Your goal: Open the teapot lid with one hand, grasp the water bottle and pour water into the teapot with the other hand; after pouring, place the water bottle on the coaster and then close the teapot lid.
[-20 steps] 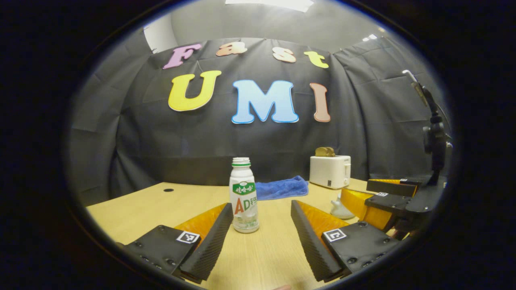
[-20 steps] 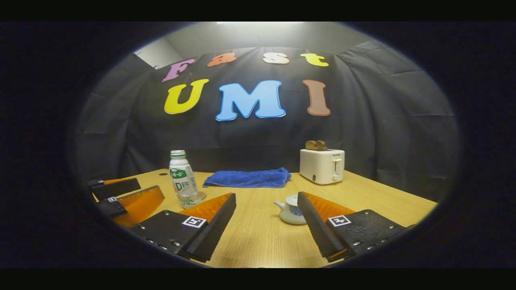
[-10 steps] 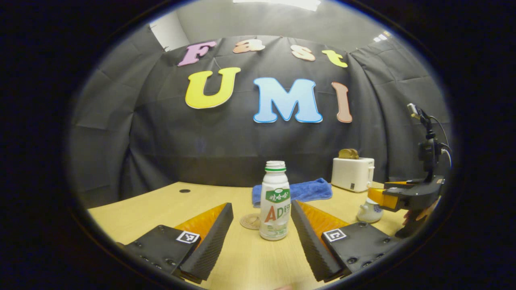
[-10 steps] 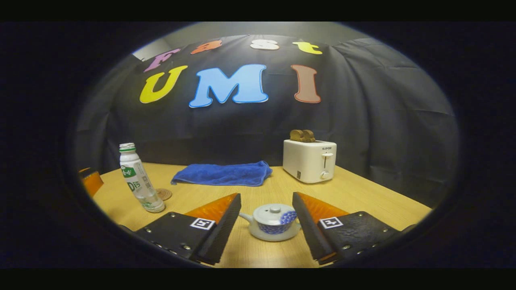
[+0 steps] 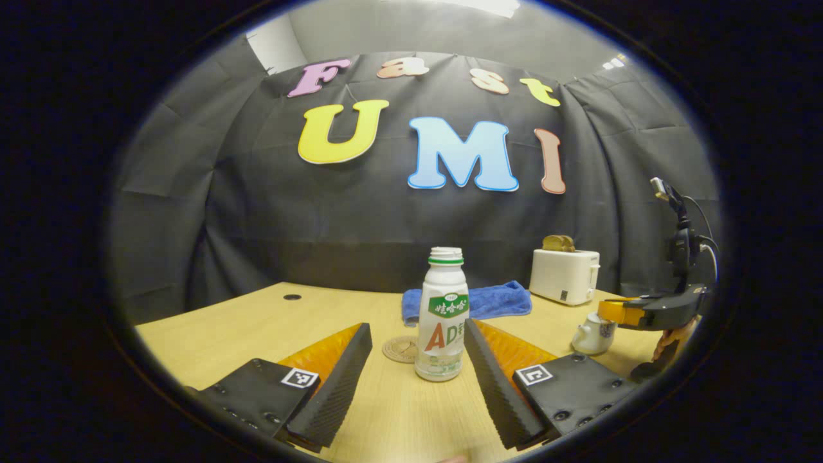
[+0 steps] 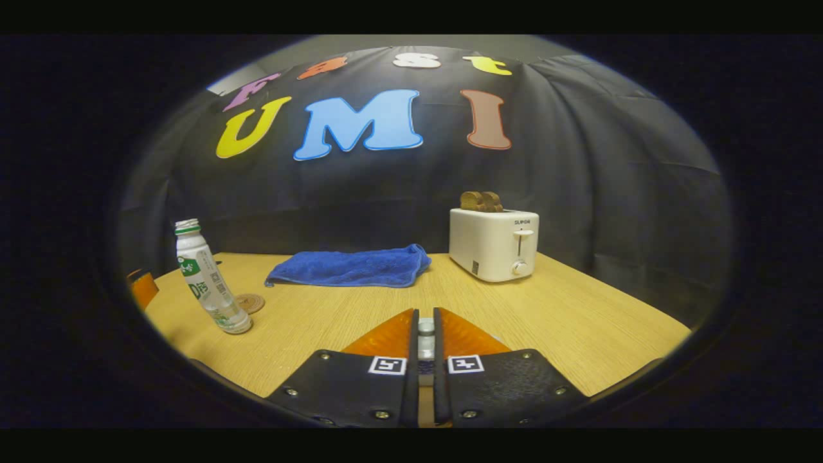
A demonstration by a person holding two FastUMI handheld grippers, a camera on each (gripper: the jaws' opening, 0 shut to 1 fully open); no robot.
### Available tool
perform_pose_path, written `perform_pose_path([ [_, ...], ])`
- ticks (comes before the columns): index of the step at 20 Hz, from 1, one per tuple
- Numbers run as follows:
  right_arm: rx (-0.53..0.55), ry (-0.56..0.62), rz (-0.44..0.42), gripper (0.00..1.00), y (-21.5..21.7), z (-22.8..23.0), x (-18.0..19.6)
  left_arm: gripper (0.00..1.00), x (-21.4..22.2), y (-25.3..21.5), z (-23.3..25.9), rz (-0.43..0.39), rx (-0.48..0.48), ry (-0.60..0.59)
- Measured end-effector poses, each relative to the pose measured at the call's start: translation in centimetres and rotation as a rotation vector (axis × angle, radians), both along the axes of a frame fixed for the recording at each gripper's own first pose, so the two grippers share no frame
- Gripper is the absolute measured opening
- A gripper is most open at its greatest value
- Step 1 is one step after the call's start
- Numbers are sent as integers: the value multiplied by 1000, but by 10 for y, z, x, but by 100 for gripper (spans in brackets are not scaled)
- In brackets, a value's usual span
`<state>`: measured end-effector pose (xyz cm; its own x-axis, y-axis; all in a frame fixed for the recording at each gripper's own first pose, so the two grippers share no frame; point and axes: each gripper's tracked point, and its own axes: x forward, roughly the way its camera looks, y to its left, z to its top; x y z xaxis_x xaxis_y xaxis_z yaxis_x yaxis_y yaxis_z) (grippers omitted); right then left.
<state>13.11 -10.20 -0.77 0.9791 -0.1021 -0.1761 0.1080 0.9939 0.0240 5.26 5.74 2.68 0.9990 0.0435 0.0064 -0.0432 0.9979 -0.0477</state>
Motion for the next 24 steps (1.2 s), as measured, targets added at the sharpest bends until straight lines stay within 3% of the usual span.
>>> perform_pose_path([
  [7,-63,-123,42,9,19,28,-14,100,22,-6,-17,-34,-4,31],
  [10,-76,-113,75,9,29,23,-16,100,40,-14,-20,-59,-21,48],
  [11,-81,-114,78,9,30,22,-17,89,47,-18,-20,-62,-29,57],
  [14,-62,-118,95,9,32,22,-19,100,67,-25,-17,-51,-6,61],
  [19,-41,-116,103,9,32,20,-20,95,95,-27,-17,-45,-2,69],
  [20,-45,-116,105,9,32,20,-20,100,100,-25,-17,-37,6,65],
  [21,-48,-116,106,9,32,20,-21,95,104,-24,-19,-35,5,66],
  [22,-47,-115,108,9,32,19,-20,100,107,-25,-23,-36,-5,72],
  [24,-38,-113,114,9,34,19,-21,93,116,-22,-33,-34,-15,94],
])
